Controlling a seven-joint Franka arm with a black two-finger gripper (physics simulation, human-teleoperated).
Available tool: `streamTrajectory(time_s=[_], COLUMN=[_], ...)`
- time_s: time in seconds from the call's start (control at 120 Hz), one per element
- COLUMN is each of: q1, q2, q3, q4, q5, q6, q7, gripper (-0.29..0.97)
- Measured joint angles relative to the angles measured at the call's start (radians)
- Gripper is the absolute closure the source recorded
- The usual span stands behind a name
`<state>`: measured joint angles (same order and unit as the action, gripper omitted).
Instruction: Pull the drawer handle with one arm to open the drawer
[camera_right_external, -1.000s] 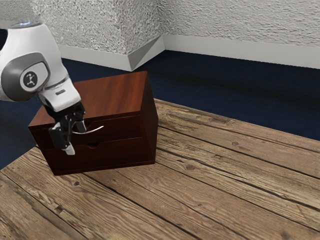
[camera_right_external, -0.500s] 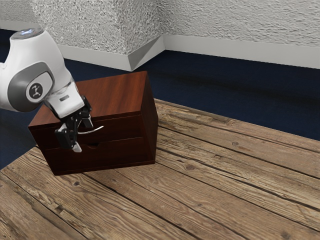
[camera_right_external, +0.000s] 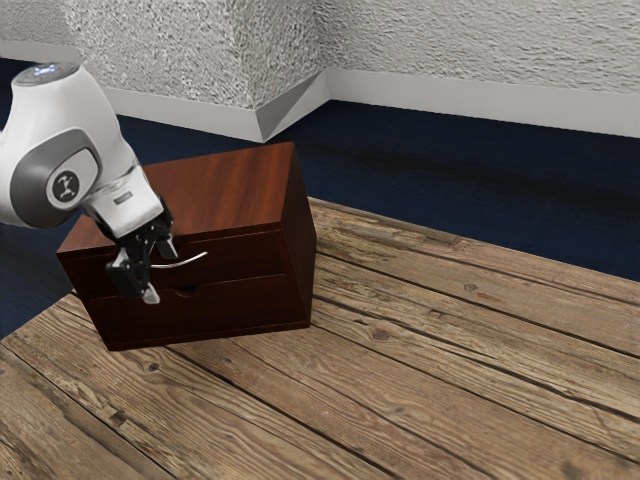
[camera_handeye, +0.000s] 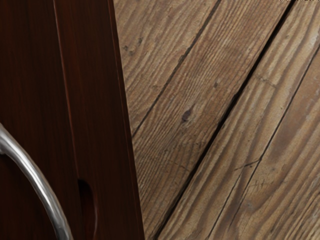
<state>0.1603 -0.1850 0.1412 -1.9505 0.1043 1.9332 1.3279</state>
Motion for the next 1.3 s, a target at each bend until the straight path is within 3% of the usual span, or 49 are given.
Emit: streamTrajectory(time_s=[0.117,0.525,1.3], q1=[0.0,-0.001,0.006], q2=[0.0,-0.012,-0.159], q3=[0.001,0.002,-0.011], q4=[-0.002,-0.026,-0.161], q5=[0.001,0.028,-0.03], q6=[0.002,0.021,-0.014], q7=[-0.009,-0.042,-0.114], gripper=[0.18,0.27,0.28])
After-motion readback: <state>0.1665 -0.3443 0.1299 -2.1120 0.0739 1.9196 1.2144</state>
